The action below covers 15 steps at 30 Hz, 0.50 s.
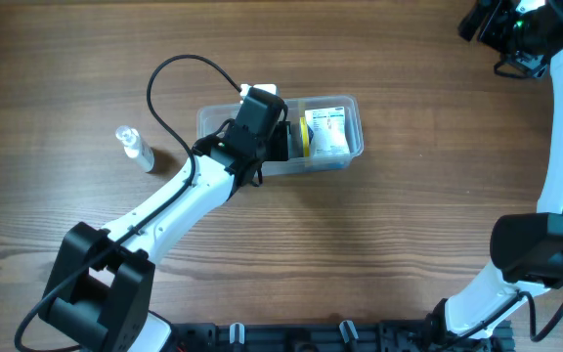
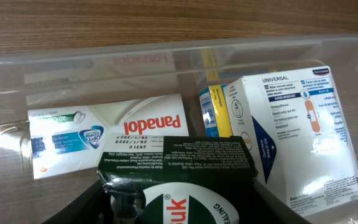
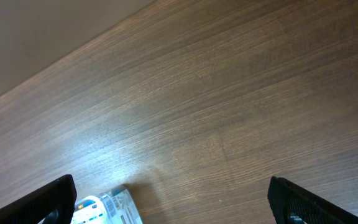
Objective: Pack container
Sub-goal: 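Lower the tin beside the Panadol box and open the left gripper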
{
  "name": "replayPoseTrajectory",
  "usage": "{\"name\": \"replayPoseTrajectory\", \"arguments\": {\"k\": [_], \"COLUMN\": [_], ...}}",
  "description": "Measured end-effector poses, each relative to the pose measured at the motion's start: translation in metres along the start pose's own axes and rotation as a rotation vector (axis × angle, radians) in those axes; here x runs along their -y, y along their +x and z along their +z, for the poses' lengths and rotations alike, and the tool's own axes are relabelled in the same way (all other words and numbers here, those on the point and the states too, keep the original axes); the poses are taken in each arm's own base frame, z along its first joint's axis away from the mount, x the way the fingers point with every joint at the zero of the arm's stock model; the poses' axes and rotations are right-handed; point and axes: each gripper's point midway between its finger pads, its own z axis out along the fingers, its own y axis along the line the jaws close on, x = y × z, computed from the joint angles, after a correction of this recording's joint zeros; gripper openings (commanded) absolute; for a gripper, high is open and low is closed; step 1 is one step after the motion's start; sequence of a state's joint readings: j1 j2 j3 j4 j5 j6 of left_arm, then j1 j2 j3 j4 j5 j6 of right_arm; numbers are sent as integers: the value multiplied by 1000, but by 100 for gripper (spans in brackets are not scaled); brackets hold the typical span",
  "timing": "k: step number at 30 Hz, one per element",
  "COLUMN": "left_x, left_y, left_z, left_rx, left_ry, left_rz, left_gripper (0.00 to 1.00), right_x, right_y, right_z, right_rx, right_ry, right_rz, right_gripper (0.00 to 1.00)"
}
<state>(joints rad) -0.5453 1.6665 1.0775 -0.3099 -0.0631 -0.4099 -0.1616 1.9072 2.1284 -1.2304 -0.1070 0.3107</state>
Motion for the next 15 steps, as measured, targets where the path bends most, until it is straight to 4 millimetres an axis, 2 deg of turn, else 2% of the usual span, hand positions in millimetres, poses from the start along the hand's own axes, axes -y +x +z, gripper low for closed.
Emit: {"name": "replayPoseTrajectory", "arguments": {"k": [10, 13, 15], "left_x": [-6, -6, -6], "left_y": [11, 11, 11], "left_z": [0, 0, 0], "left_rx": [-44, -45, -45], "left_ry": [-23, -23, -23], "left_rz": [3, 3, 3], "left_gripper": [31, 35, 42], "right_x": [0, 0, 0], "right_y": [0, 0, 0], "right_z": [0, 0, 0], "right_rx": [0, 0, 0], "right_ry": [0, 0, 0], "right_rz": [0, 0, 0], "right_gripper": [100, 100, 100]}}
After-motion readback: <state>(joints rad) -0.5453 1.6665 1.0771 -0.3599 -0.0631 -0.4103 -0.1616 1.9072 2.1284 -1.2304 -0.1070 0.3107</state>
